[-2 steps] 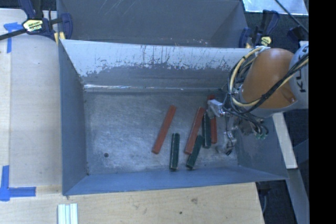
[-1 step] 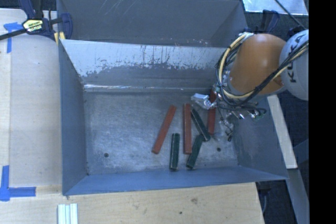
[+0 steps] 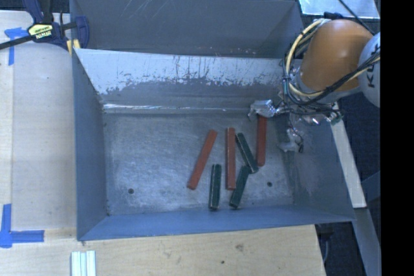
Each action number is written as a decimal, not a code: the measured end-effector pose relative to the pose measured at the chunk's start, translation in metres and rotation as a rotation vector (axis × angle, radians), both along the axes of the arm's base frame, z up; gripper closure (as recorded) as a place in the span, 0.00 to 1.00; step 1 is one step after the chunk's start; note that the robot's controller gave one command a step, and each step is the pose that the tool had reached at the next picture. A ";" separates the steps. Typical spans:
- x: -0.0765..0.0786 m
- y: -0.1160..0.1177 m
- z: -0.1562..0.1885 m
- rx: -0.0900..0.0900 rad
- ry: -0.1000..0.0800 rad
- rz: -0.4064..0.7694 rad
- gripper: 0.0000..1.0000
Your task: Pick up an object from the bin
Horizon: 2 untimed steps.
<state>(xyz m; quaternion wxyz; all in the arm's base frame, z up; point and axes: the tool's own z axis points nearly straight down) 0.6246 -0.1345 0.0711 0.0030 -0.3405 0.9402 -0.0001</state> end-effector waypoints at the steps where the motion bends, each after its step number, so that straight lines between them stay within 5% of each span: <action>1: 0.000 0.004 0.000 0.002 0.001 0.005 1.00; 2: -0.007 0.003 0.154 -0.004 -0.007 0.028 1.00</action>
Offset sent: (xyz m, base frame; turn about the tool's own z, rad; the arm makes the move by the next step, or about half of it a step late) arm 0.0000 0.0000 0.0000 0.0000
